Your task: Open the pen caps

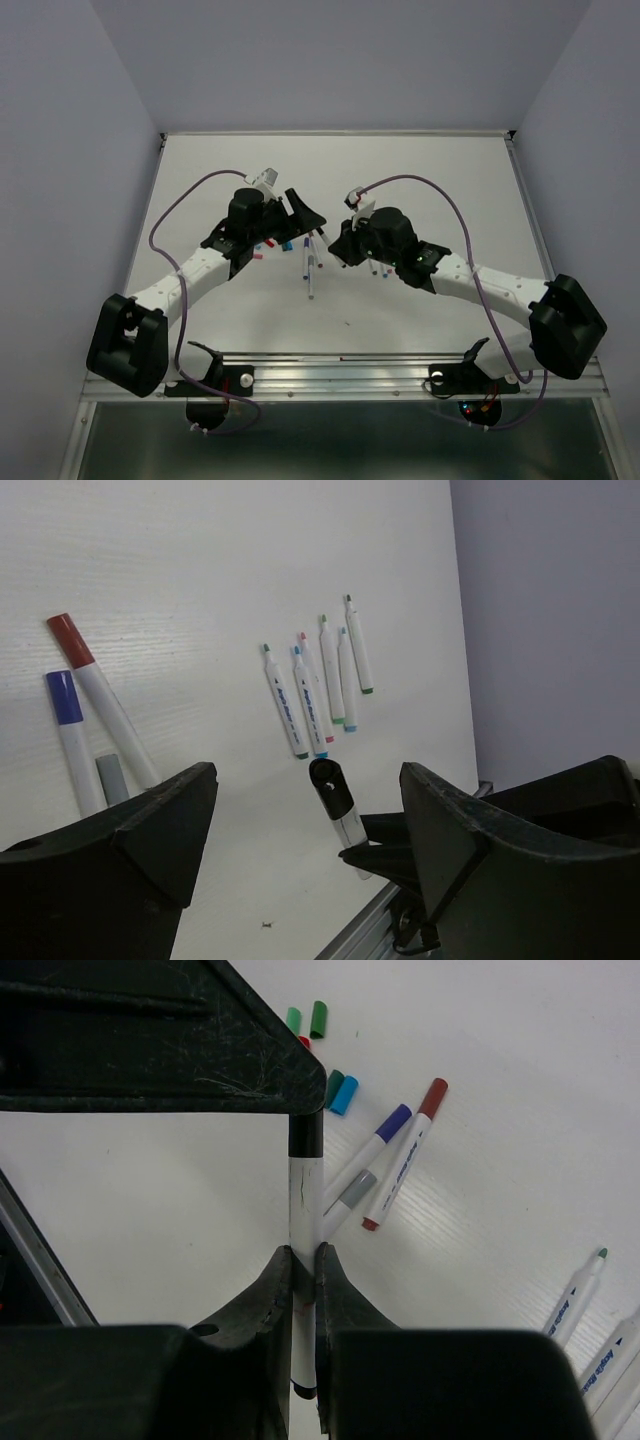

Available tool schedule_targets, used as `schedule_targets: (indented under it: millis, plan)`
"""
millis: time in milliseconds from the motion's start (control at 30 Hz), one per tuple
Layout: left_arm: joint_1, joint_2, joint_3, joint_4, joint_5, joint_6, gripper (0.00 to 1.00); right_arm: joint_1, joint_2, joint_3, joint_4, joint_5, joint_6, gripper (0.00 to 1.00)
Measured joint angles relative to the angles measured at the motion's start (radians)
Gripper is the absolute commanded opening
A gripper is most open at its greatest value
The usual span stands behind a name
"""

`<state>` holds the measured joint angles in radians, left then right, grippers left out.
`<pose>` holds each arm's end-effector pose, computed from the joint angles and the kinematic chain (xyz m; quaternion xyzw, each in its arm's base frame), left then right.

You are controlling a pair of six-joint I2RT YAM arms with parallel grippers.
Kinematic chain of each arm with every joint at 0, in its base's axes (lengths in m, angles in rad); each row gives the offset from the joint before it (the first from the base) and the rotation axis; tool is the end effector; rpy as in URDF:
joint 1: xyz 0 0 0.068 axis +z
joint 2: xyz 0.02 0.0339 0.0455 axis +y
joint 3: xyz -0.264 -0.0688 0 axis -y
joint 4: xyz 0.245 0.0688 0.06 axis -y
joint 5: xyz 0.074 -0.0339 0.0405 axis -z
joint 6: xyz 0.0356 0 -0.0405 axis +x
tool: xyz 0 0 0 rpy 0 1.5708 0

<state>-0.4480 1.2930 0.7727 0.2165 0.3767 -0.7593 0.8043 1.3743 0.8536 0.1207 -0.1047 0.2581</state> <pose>0.2577 -0.1384 0.2656 -0.0132 0.7993 -0.4543 0.3931 0.2135 0.2270 0.2600 -0.2523 0.7937 0.3171 0.4536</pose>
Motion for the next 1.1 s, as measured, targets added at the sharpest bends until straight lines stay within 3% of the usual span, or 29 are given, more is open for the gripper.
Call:
schedule_targets:
  millis: [33,233,567,700,800,1100]
  plan:
    - [-0.002,0.001,0.0,0.013,0.002,-0.009,0.72,0.0,0.001,0.0,0.0,-0.005,0.006,0.01]
    - [-0.008,0.021,0.0,0.058,0.009,-0.036,0.67,0.0,0.01,0.004,0.004,-0.017,0.041,0.01]
    - [-0.023,0.056,0.0,0.083,0.017,-0.056,0.49,0.0,0.025,0.011,0.021,-0.032,0.082,0.01]
    - [-0.024,0.056,0.0,0.092,0.016,-0.061,0.3,0.0,0.034,0.016,0.022,-0.04,0.083,0.01]
    - [-0.024,0.056,0.0,0.092,0.017,-0.066,0.0,0.0,0.04,0.017,0.021,-0.054,0.078,0.01]
    - [-0.029,0.066,0.0,0.088,0.01,-0.073,0.0,-0.007,0.058,0.027,0.002,-0.08,0.04,0.01]
